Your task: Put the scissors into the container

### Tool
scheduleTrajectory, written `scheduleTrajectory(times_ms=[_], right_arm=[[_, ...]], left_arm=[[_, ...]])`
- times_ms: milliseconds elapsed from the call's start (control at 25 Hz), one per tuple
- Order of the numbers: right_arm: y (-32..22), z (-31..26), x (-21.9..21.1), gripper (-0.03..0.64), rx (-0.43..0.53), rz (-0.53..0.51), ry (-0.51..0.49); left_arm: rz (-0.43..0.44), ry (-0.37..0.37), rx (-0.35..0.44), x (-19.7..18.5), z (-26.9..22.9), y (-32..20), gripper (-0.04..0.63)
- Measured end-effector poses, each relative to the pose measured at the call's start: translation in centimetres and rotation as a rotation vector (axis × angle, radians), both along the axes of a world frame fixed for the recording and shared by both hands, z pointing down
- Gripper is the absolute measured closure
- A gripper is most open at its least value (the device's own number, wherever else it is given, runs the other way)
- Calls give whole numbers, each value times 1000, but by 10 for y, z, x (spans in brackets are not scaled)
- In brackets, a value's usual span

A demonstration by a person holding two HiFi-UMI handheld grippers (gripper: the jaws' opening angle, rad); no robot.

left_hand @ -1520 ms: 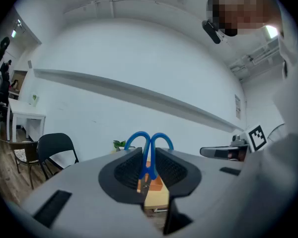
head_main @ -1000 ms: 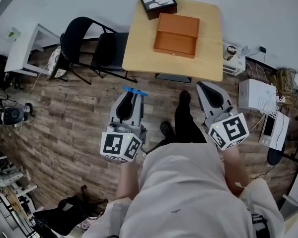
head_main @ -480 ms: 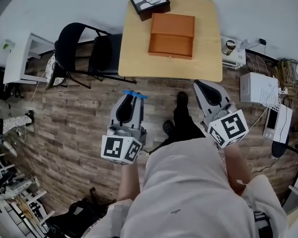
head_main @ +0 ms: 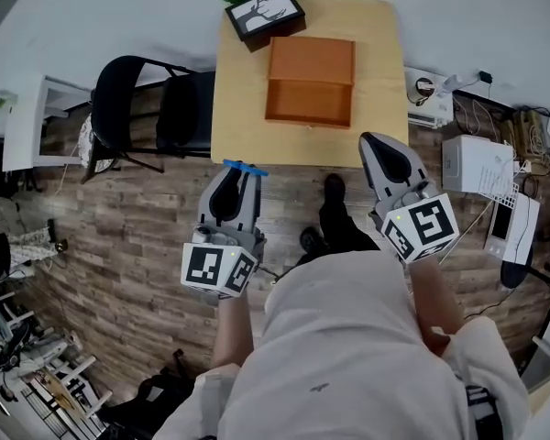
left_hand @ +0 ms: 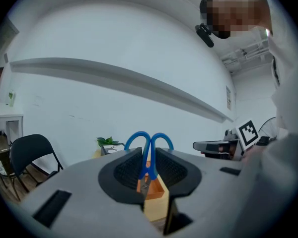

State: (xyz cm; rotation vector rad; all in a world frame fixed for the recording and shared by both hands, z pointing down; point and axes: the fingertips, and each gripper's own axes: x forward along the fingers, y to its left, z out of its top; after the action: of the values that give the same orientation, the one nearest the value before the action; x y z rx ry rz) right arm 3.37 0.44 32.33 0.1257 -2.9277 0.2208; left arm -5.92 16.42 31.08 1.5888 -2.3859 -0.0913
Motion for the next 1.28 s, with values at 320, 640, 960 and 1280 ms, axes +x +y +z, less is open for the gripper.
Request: scheduleTrajectory(times_ms=[320, 640, 960, 1280], right_arm=[[-52, 0, -32, 618, -2, 18, -5], [-85, 6, -47, 618, -20, -2, -11], [-96, 17, -51, 618, -40, -21, 4], [-103, 23, -49, 618, -53, 19, 32]], left_arm=[[26, -5, -32, -31, 4, -55, 514], [52, -18, -72, -41, 10, -101, 514], [84, -17, -109, -43, 22, -127, 514], [125, -14, -140, -50, 29, -138, 514]])
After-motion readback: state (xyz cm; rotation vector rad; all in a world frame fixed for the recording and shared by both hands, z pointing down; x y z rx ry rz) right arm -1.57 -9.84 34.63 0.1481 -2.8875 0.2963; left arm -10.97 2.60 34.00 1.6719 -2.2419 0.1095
